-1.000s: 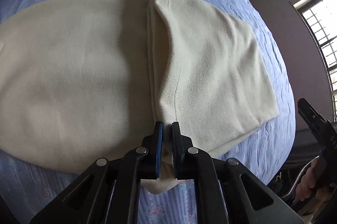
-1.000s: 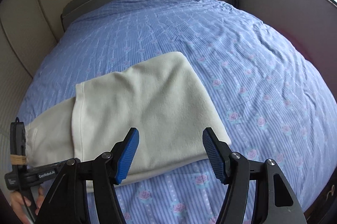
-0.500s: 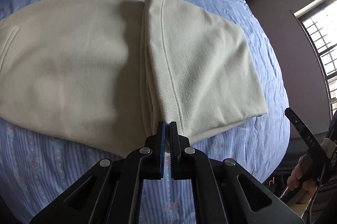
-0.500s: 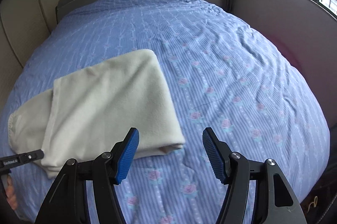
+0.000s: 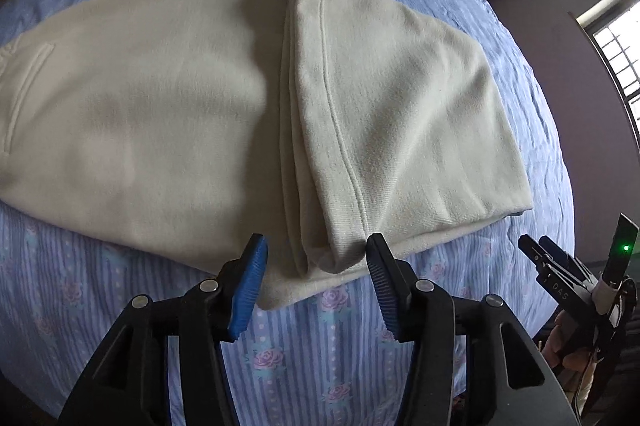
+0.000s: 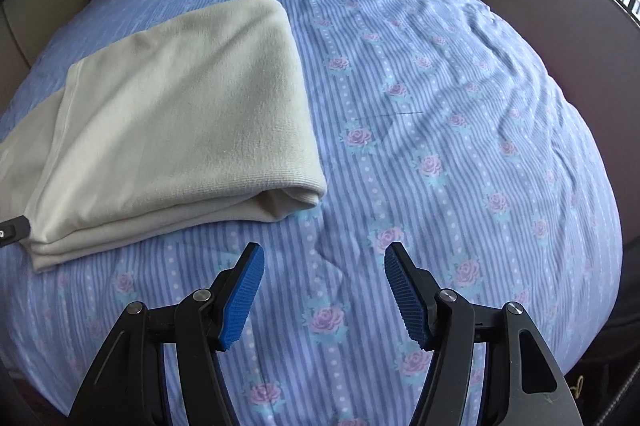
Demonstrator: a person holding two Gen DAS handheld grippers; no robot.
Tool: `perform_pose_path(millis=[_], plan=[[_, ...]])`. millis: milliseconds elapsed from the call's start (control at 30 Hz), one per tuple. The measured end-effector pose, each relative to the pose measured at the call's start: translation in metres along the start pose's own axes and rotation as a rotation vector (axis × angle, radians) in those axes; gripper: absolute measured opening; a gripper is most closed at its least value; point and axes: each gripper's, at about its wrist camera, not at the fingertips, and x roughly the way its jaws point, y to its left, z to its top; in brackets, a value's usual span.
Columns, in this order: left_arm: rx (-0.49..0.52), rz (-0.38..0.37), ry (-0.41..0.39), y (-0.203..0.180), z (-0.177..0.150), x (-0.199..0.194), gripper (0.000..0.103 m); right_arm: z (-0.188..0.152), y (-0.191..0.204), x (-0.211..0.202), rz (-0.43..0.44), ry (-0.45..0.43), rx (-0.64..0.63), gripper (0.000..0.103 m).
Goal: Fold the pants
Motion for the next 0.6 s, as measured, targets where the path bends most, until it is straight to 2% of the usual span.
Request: perform_pose_path(millis=[100,300,367,400,433,533,600], plan=[[-0.054,-0.047,0.045,0.009,-0.001,0.011,0.051,0.0,0.004,0.0,-0.009,-0.009,-0.017,0.064],[-0.094,-0.113,0.064,0.01,-0.003,0.026,0.052,-0.001,0.007,0.001,0.004,-0.053,-0.065,0.064],[-0.089,-0.117,0.053,0.006,-0.004,0.026,0.041,-0.002,0.006,0.004,0.001,-0.068,-0.083,0.064],[-0.075,-0.113,0.052,0.004,-0.005,0.026,0.028,-0.003,0.005,0.005,0.006,-0.075,-0.086,0.064],[-0.067,-0.113,0.042,0.003,-0.006,0.025,0.023,-0.003,0.002,0.008,0.02,-0.077,-0.081,0.064],[-0.041,-0.142,-0.008,-0.006,-0.004,0.011,0.017,-0.005,-0.004,0.014,0.074,-0.089,-0.06,0.064],[-0.008,-0.179,-0.09,-0.019,-0.002,-0.012,0.016,-0.005,-0.001,0.017,0.1,-0.103,-0.069,0.064]])
